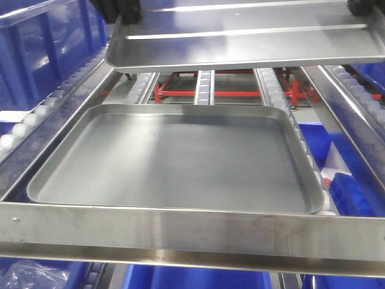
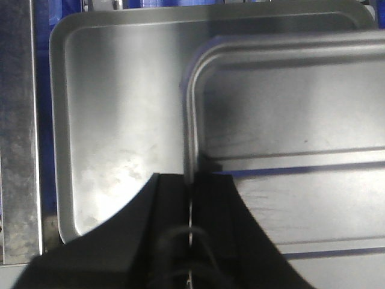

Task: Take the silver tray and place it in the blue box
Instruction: 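Lift the silver tray with both grippers up off the grey tray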

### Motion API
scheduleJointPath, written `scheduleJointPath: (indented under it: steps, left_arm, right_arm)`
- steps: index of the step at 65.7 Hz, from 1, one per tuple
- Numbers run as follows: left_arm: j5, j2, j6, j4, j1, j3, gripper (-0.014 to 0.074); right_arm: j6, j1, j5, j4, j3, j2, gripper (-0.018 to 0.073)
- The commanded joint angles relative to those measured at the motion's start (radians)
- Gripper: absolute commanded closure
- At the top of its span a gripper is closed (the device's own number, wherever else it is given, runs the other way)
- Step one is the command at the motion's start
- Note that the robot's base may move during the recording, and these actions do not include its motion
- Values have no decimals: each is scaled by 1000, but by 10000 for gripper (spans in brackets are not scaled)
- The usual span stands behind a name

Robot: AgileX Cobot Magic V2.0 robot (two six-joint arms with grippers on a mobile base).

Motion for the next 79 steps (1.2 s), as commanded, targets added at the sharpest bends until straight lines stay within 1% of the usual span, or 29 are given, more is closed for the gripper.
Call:
scheduleJointPath:
  steps: [1,79]
  left_arm:
    - [-18,-41,28,24,-16,-32,701]
    - [-18,-41,28,24,-16,-32,701]
  right_arm:
    - [-13,0,-71,-31,-30,-31,500]
    - [-13,0,-71,-31,-30,-31,500]
